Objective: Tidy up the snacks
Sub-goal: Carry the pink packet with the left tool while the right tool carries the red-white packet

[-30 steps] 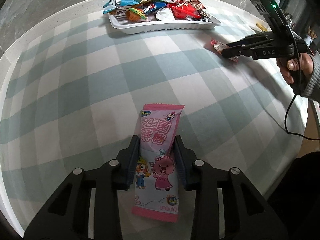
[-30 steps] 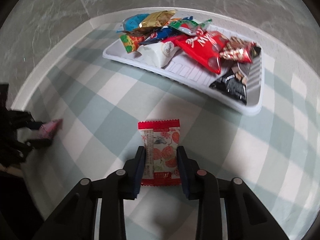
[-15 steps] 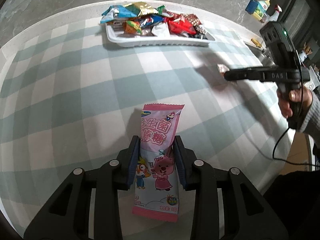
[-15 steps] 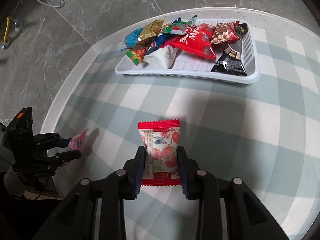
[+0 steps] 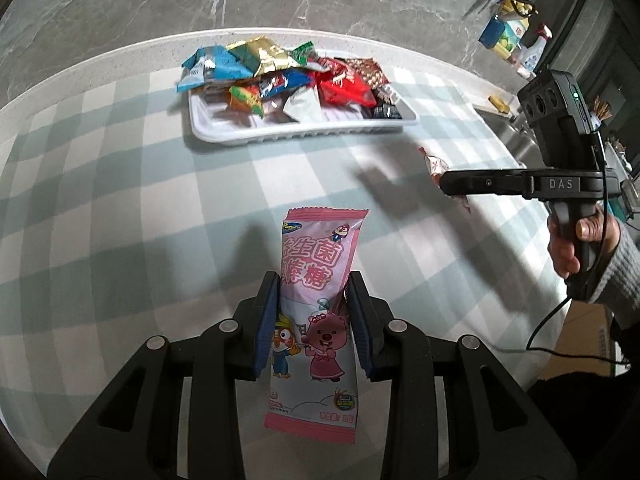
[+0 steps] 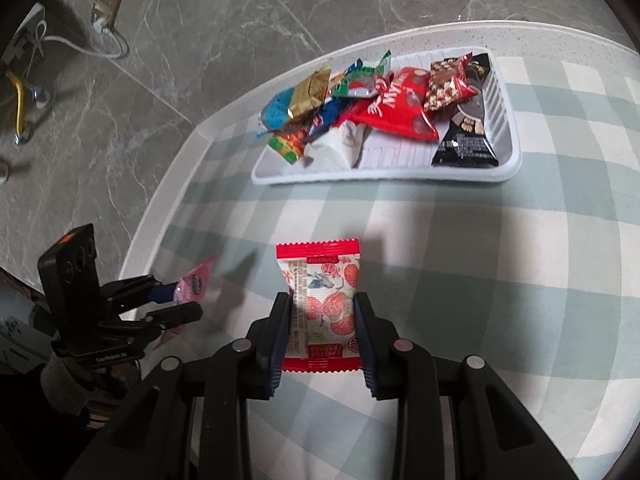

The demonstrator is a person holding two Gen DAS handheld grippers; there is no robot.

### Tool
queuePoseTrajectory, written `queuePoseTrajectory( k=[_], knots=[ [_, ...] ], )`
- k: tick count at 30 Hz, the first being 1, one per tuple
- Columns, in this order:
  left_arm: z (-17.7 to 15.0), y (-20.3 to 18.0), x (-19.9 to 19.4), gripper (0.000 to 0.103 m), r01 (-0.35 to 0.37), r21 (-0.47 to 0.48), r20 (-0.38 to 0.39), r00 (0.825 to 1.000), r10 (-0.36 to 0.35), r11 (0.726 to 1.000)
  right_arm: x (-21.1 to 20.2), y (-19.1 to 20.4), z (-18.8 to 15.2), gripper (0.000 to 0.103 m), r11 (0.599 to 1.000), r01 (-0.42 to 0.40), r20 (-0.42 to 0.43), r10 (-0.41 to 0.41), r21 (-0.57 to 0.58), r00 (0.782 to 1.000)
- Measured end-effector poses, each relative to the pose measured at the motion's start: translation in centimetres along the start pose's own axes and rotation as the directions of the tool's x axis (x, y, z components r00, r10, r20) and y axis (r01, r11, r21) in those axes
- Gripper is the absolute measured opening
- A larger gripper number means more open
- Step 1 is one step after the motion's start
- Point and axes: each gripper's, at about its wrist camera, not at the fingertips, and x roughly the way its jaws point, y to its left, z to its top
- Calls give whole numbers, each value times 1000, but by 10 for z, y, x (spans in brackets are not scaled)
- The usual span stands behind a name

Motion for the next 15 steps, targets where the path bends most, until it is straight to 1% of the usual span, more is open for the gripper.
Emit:
queuePoseTrajectory(
  k=[8,15],
  knots=[
    [36,-1,5,31,32,5,29,999,-32,999,-5,-3,20,34,997,-50,45,47,58,998],
    [79,2,12,31,52,9,54,997,-52,999,-9,-8,43,34,993,-75,85,67,87,994]
  ],
)
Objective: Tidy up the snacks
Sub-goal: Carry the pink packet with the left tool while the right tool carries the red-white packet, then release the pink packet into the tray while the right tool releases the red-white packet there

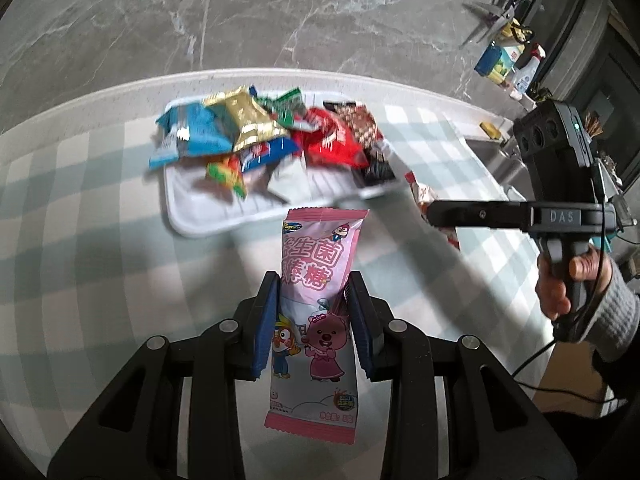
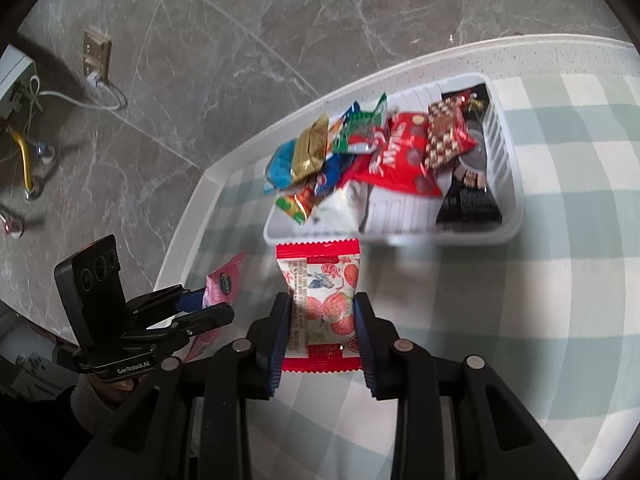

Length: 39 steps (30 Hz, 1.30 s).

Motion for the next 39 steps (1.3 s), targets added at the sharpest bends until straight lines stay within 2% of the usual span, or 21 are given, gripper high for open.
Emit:
queuePoseTrajectory(
  k=[11,22,39],
  knots=[
    [66,4,22,32,-14,18,19,1000,14,1000,0,-12,38,34,999,2,65,-4,35,998],
    [115,9,51,32,-27,11,18,999,27,1000,9,-25,76,34,998,-2,108,-5,70,994],
    [159,14,86,33,-84,18,30,996,84,996,32,-39,119,34,996,29,132,-40,82,990]
  ],
)
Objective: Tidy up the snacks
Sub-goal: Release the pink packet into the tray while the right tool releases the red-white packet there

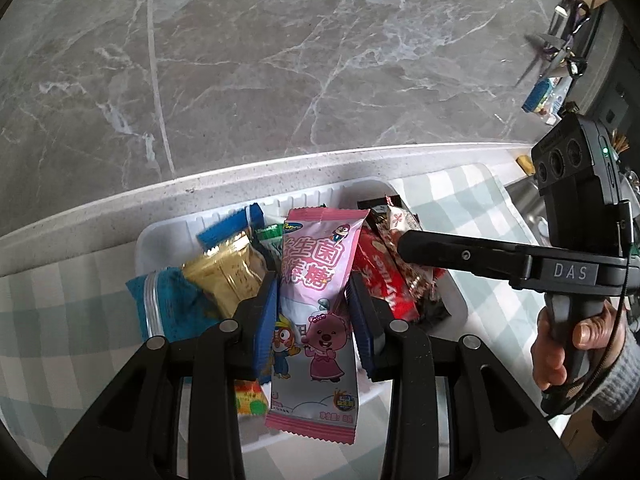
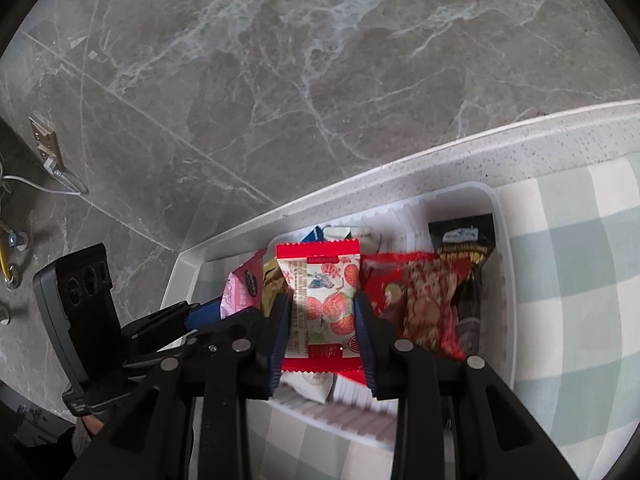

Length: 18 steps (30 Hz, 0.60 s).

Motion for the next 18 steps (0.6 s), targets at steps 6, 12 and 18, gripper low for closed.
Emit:
queuePoseTrajectory(
  k=[6,12,18],
  knots=[
    [6,2,12,34,-26,-5,0,1000,26,1000,10,-3,8,35,1000,31,2,-31,-5,1000],
    [6,2,20,55,-40,-6,6,999,40,999,15,-2,9,35,998,60,1,-60,-25,998],
    [3,-1,14,65,-64,-2,27,998,64,998,5,4,3,36,997,61,24,-60,-38,998]
  ],
)
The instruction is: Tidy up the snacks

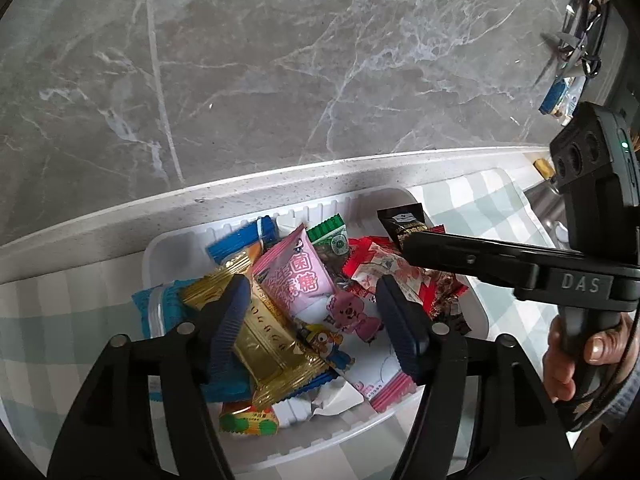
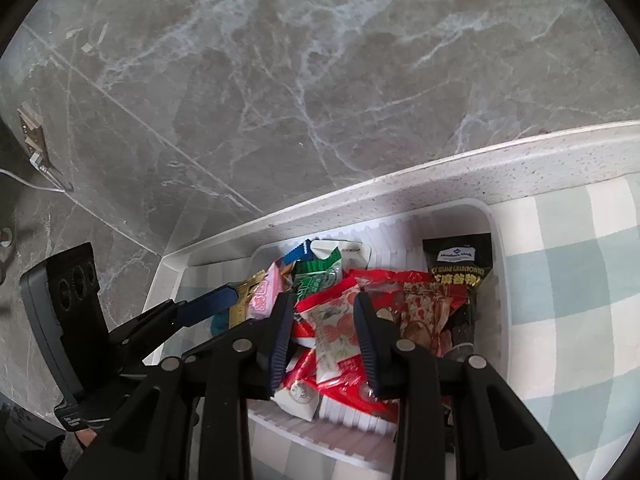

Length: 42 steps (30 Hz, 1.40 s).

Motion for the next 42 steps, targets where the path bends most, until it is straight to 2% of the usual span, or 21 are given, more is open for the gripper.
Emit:
queuePoseTrajectory(
  k=[4,6,7,11,13,18,24,34,42],
  knots=[
    [-5,-3,-16,73,-13,0,23,1000,13,1000,-21,12,-7,53,999,24,43,-22,-37,999],
    [-9,-8,-27,91,-26,7,37,999,26,1000,-37,19,-12,60,997,47,77,-42,-60,996],
    [-11,-10,-32,94,-24,9,47,999,24,1000,-46,24,-16,69,995,70,97,-62,-78,993],
    [-20,-21,-57,102,-40,12,76,996,39,999,-79,37,-31,95,976,178,168,-156,-126,974],
    [-25,-27,-69,103,-53,19,91,995,51,998,-93,44,-38,102,964,224,195,-193,-147,962],
    [-43,-39,-101,103,-65,20,99,993,63,998,-126,58,-62,103,920,343,246,-294,-189,924],
    [-63,-53,-136,103,-86,38,122,989,81,996,-153,69,-94,103,886,414,276,-352,-211,894],
    [-93,-74,-174,103,-62,65,147,988,52,996,-177,86,-133,103,877,436,292,-371,-202,882],
    [-114,-79,-190,103,-55,87,148,988,42,995,-186,90,-149,103,879,442,293,-381,-181,877]
  ],
)
